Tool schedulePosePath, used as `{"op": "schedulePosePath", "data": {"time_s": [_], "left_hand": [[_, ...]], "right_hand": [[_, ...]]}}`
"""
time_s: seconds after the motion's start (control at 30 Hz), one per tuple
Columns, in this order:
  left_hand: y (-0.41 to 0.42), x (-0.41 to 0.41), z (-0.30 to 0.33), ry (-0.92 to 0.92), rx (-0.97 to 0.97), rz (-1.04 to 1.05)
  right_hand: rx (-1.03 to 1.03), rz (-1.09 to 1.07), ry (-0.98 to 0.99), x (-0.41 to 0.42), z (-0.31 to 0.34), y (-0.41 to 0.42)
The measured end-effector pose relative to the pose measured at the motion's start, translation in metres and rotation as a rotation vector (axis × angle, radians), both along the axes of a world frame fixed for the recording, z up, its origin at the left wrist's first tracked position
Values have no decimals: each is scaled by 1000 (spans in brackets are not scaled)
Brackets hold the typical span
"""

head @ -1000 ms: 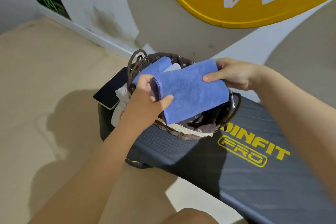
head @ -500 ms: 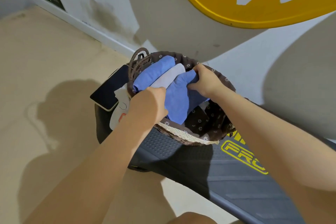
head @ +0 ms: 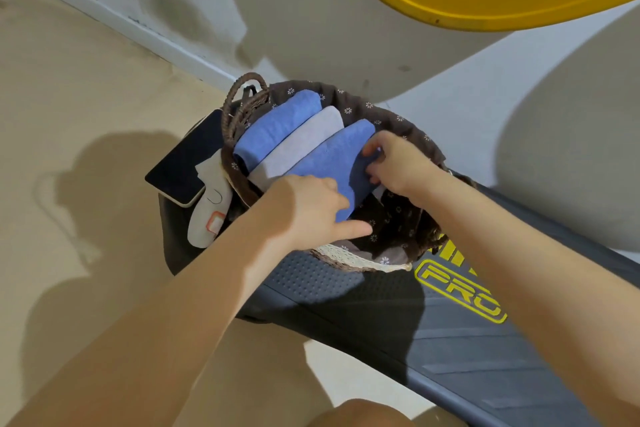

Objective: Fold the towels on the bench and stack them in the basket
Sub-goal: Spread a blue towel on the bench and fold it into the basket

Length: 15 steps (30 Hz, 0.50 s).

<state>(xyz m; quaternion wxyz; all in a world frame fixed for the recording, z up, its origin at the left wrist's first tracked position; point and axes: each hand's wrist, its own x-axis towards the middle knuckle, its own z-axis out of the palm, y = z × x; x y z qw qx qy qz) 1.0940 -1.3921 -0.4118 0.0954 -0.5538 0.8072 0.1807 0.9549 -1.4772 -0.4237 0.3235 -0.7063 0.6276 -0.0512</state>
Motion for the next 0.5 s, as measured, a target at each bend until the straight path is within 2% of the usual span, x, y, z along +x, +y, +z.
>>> {"op": "schedulePosePath", "data": {"time_s": [0.07,0.2,0.37,0.43,0.5], "left_hand": [[6,2,-3,-33,29,5],[16,-1,-6,-49,69,51],[15,-17,-5,-102,89,103],[12,-24,-2,-68,8,143],[7,-29,-2,-15,-180,148]], "right_hand": [[168,20,-87,-3,0,2],[278,25,-175,-2,-2,2],[291,179,-32,-6,2,8],[192,321,77,-12,16,16],[-85,414,196,-25,33,28]]}}
